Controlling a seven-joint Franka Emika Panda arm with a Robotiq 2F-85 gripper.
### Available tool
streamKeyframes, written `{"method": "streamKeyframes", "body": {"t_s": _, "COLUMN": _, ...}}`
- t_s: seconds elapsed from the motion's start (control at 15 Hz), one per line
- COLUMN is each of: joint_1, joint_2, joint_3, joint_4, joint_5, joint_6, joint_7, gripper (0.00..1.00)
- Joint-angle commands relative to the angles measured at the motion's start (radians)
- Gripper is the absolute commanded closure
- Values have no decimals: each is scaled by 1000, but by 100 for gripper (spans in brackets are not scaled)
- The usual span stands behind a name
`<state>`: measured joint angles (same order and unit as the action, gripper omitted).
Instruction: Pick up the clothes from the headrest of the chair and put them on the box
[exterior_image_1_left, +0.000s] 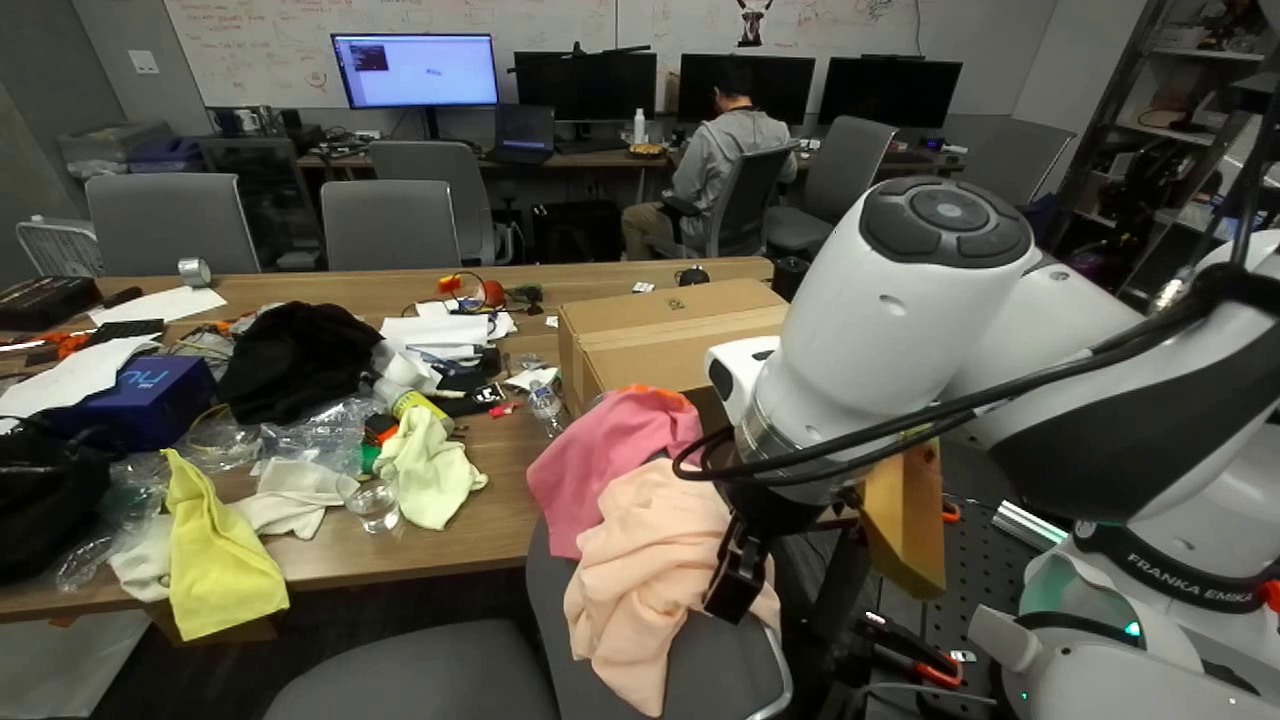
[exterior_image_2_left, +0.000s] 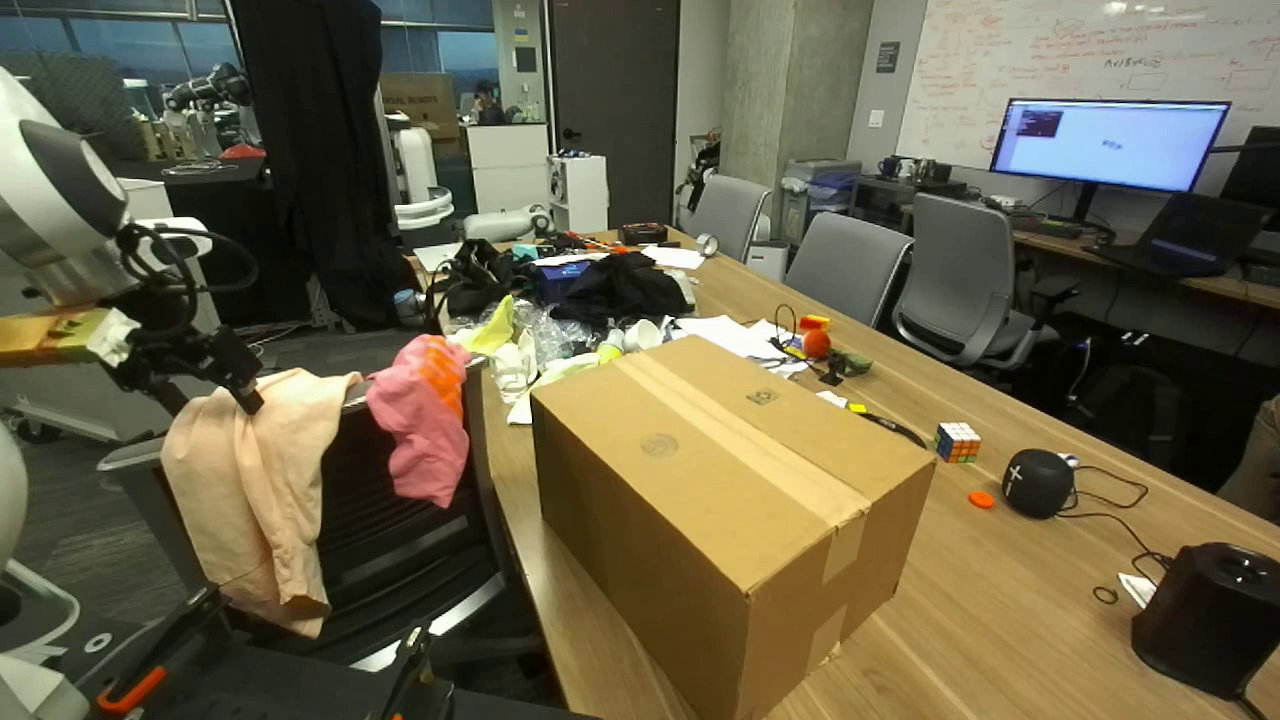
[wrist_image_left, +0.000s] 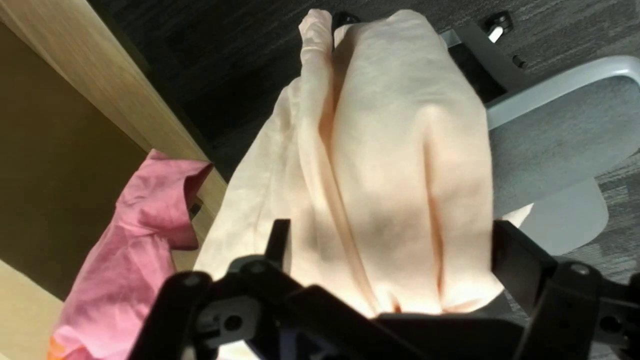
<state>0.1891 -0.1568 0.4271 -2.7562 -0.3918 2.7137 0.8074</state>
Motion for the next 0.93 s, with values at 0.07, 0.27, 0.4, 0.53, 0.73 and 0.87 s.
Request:
{"method": "streamKeyframes", "body": {"t_s": 0.07, "joint_1": -42, "joint_2": 29, "joint_3": 10, "joint_4": 0, "joint_5": -128, "joint_6": 23, "joint_7": 91, "gripper": 0}}
{"method": "streamKeyframes", "body": {"t_s": 0.27, "joint_1": -54, "joint_2": 53, "joint_3": 4, "joint_4": 0, "joint_5": -190, "joint_6": 15, "joint_7": 119, "gripper": 34}}
{"method": "streamKeyframes", "body": {"t_s": 0.4, "joint_1": -55, "joint_2": 59, "joint_3": 0, "joint_4": 1, "joint_5": -211, "joint_6": 15, "joint_7": 134, "gripper": 51}}
{"method": "streamKeyframes", "body": {"t_s": 0.53, "joint_1": -53, "joint_2": 58, "joint_3": -2, "joint_4": 3, "joint_5": -224, "joint_6": 19, "joint_7": 151, "gripper": 64}}
{"method": "streamKeyframes", "body": {"t_s": 0.73, "joint_1": -48, "joint_2": 44, "joint_3": -2, "joint_4": 4, "joint_5": -230, "joint_6": 21, "joint_7": 162, "gripper": 88}}
{"method": "streamKeyframes", "body": {"t_s": 0.87, "joint_1": -38, "joint_2": 22, "joint_3": -7, "joint_4": 4, "joint_5": -200, "joint_6": 17, "joint_7": 140, "gripper": 99}}
